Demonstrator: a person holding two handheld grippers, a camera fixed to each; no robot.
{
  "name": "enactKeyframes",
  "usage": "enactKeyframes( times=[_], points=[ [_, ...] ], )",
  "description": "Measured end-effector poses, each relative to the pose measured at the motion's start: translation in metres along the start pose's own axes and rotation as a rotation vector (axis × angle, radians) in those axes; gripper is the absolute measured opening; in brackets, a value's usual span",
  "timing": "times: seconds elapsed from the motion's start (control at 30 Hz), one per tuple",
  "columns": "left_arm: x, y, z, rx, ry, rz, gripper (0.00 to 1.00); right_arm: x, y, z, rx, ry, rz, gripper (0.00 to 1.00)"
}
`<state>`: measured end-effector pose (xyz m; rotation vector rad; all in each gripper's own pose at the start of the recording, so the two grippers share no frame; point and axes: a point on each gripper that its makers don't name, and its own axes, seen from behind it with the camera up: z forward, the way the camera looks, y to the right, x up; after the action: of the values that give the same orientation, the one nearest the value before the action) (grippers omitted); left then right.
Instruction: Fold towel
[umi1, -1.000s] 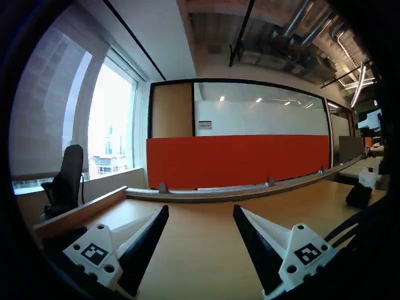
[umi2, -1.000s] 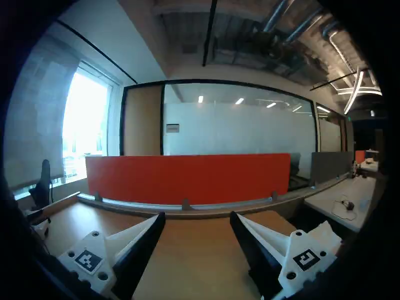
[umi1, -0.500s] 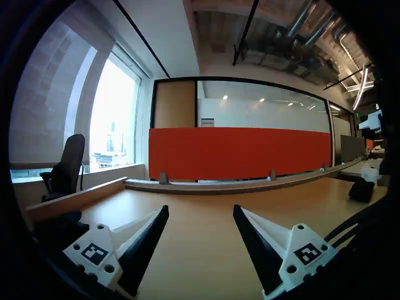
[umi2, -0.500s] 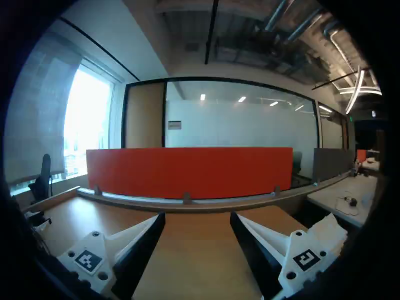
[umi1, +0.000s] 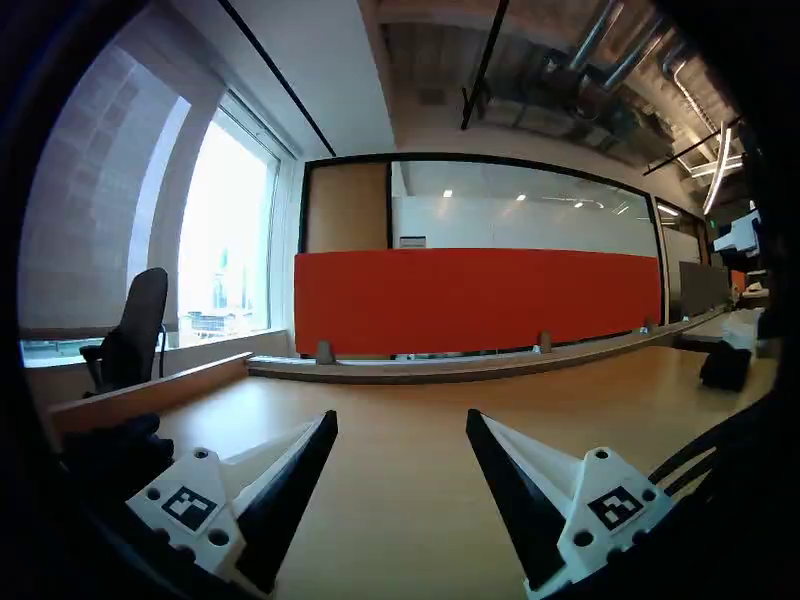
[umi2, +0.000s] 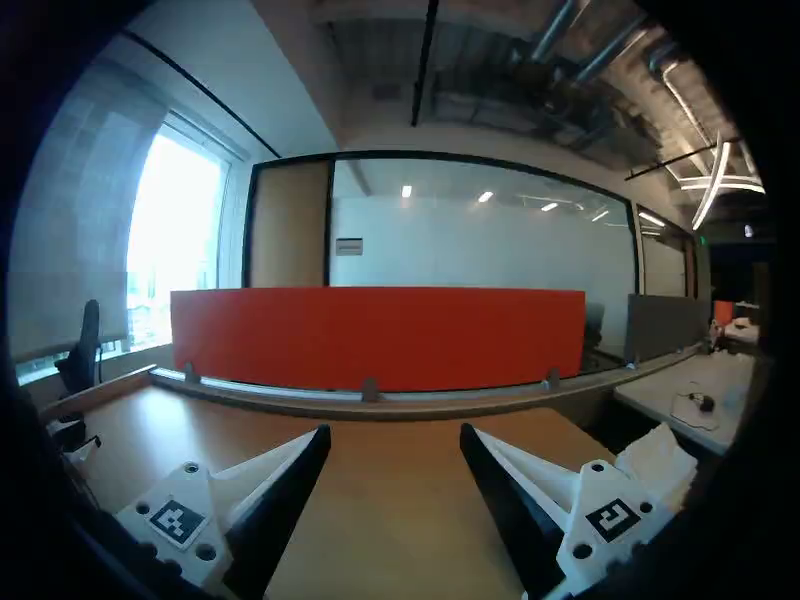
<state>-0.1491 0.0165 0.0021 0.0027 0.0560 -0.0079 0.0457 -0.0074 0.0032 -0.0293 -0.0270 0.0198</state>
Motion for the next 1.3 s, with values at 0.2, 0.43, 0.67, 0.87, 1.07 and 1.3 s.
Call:
enactKeyframes(
  times=[0.2,0.43,0.67,0.87,1.07,1.3],
  points=[
    [-0.001,-0.001,0.000,0.001,0.000,0.002,0.95,0.002,0.003,-0.001,-0.001,-0.002,-0.009,1.00],
    [-0.005,-0.003,0.001,0.002,-0.013,-0.014,0.95,0.001,0.006,-0.001,-0.004,-0.001,-0.010,1.00],
    [-0.011,-0.003,0.002,-0.002,-0.032,-0.013,0.96,0.001,0.002,-0.001,0.006,-0.003,-0.017,1.00],
    [-0.016,-0.001,0.006,-0.009,-0.047,-0.011,0.96,-0.002,-0.002,0.000,0.017,-0.001,-0.018,1.00],
    [-0.017,-0.001,0.006,-0.009,-0.048,-0.013,0.96,-0.005,-0.004,0.001,0.031,0.008,-0.026,1.00],
    [-0.019,-0.001,0.007,-0.008,-0.047,-0.011,0.96,-0.007,-0.003,0.002,0.037,0.021,-0.058,1.00]
  ],
)
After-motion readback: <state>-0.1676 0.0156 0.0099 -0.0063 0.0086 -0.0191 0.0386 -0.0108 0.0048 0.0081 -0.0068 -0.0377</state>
